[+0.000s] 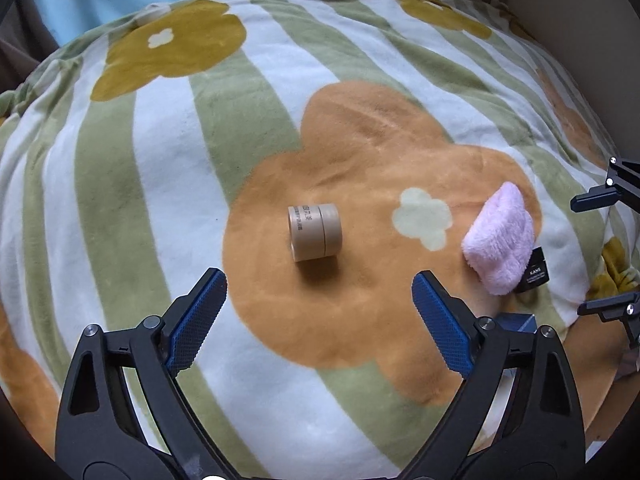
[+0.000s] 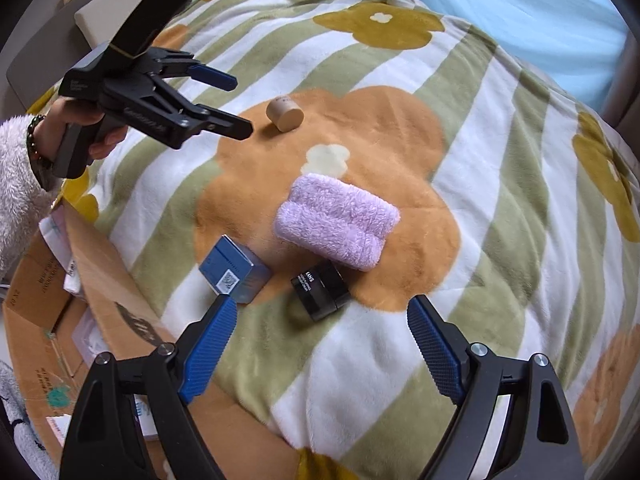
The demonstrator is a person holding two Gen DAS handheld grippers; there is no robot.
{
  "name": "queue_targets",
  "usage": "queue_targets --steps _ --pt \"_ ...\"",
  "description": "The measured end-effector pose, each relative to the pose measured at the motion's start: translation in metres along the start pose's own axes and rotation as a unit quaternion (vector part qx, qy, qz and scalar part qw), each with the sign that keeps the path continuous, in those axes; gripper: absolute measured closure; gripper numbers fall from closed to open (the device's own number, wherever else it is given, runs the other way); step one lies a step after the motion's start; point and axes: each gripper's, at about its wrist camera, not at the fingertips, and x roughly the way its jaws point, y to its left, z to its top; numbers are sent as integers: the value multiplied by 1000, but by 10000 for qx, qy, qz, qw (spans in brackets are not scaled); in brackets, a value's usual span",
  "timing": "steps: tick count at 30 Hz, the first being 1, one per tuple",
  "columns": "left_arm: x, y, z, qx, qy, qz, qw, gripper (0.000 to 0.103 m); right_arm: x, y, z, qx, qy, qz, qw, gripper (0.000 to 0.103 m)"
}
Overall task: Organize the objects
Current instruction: 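Move both tools back toward the remaining items on the bed, then grasp the tan cylinder with left tool while right tool grasps the black jar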
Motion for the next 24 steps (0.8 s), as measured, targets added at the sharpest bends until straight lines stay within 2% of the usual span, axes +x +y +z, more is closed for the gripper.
queue_targets --steps 3,8,14,16,20,23,24 --pt "12 1 4 16 0 -19 10000 11 15 -3 0 29 89 130 9999 24" --pt "29 0 11 128 99 20 9999 22 34 -4 -2 -51 244 196 9995 37" --pt "41 7 12 -40 106 -73 9999 28 42 -6 0 -134 354 347 9987 48" --pt "40 10 14 -121 39 -79 9999 36 44 -5 0 -171 356 359 9986 51" --pt "42 13 17 -227 -13 -34 9997 46 46 -3 3 -222 391 402 9982 56" --pt "45 13 19 -244 -12 -21 9997 55 48 -3 4 -247 418 327 9983 62" --pt "45 13 20 -231 -13 -31 9997 61 48 -4 5 -225 422 329 9983 67"
